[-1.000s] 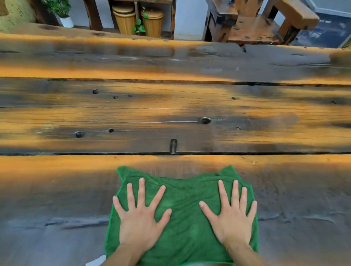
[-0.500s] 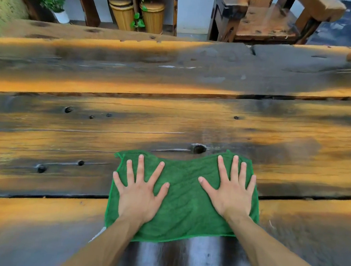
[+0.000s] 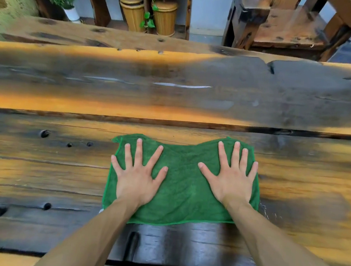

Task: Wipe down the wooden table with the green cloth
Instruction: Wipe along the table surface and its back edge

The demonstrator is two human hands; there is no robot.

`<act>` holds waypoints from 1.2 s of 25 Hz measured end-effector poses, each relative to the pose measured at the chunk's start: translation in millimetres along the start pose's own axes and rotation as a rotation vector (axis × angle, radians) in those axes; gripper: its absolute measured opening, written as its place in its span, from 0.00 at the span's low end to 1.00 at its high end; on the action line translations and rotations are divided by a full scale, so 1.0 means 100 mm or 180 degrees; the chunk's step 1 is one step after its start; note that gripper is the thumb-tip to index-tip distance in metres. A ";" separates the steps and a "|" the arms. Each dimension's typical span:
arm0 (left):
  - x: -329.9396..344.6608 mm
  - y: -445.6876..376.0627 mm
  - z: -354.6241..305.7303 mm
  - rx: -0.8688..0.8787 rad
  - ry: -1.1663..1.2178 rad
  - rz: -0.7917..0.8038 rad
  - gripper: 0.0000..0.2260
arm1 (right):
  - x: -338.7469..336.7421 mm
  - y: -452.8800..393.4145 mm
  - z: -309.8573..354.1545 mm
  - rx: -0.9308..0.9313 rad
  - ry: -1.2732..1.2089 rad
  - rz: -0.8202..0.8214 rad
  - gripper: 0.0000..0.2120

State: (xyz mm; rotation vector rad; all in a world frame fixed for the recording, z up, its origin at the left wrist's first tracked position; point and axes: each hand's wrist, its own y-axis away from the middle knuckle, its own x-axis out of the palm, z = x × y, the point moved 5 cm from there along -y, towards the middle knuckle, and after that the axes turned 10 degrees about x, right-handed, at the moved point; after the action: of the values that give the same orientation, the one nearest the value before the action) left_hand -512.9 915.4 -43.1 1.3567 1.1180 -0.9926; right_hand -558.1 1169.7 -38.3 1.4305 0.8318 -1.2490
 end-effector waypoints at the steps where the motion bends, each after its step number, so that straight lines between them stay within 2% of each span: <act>1: -0.03 -0.13 0.00 0.0008 -0.0001 -0.0028 0.29 | -0.03 -0.12 0.03 -0.0002 -0.0004 -0.0008 0.42; 10: -0.31 -1.33 0.00 0.0264 0.0024 -0.0147 0.28 | -0.26 -1.10 0.30 0.0174 -0.0116 -0.0177 0.43; 18: -0.53 -2.43 0.02 0.0253 0.0119 -0.0076 0.28 | -0.50 -2.10 0.57 0.0298 -0.0196 -0.0085 0.45; 30: -0.86 -3.84 -0.11 0.0461 0.0047 -0.0159 0.28 | -0.79 -3.43 0.82 0.0228 -0.0172 -0.0212 0.47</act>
State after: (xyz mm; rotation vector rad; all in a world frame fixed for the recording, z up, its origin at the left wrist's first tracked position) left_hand -907.1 916.1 -40.9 1.4592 1.1132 -1.1195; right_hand -918.9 1183.4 -42.0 1.4293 0.8110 -1.3742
